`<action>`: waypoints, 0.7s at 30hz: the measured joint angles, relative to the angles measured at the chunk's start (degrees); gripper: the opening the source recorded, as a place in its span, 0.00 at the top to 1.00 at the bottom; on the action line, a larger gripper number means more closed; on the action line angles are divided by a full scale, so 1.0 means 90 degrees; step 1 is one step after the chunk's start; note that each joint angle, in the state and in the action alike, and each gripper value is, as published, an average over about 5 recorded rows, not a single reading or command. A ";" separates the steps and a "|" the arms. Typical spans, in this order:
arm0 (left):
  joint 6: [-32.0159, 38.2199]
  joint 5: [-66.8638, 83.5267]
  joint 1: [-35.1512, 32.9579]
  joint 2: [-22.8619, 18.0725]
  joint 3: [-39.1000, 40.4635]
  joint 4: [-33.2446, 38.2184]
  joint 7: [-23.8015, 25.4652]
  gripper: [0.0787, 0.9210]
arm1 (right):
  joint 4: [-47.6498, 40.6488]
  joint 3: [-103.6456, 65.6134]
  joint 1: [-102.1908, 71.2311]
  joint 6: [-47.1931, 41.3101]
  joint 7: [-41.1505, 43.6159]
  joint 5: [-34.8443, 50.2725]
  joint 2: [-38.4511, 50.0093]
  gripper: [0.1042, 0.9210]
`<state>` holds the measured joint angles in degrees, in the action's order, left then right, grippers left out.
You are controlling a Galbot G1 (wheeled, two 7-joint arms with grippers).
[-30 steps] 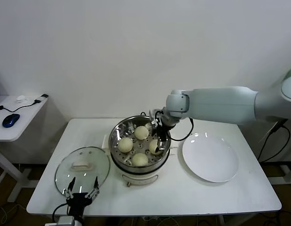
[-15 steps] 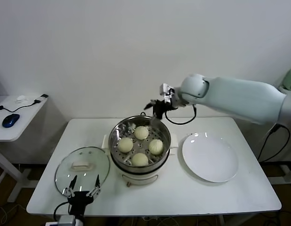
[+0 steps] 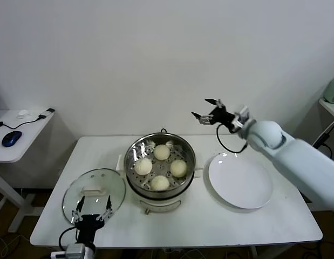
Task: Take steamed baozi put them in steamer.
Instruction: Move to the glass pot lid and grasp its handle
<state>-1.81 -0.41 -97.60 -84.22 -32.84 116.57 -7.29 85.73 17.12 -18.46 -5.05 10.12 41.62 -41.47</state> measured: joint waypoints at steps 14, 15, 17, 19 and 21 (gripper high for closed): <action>0.0582 -0.0719 0.0206 0.0174 -0.0137 -0.0357 -0.0266 0.12 | 0.0217 -0.4094 -0.5022 0.1820 -0.0240 -0.1491 -0.1541 0.12; 0.0633 -0.0807 0.0217 0.0190 -0.0149 -0.0387 -0.0292 0.12 | 0.0212 -0.4224 -0.5222 0.1909 -0.0254 -0.1573 -0.1678 0.12; 0.0740 -0.1008 0.0241 0.0225 -0.0174 -0.0455 -0.0354 0.12 | 0.0200 -0.4438 -0.5561 0.2049 -0.0285 -0.1714 -0.1934 0.12; 0.0856 -0.1250 0.0268 0.0267 -0.0195 -0.0531 -0.0437 0.12 | 0.0189 -0.4607 -0.5837 0.2156 -0.0321 -0.1833 -0.2166 0.12; 0.0979 -0.1554 0.0296 0.0317 -0.0220 -0.0623 -0.0556 0.12 | 0.0183 -0.4742 -0.6066 0.2236 -0.0360 -0.1937 -0.2369 0.12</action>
<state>7.00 -14.39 -94.93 -81.36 -34.81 110.96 -12.30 87.37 -25.56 -73.06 15.08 6.87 24.18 -62.79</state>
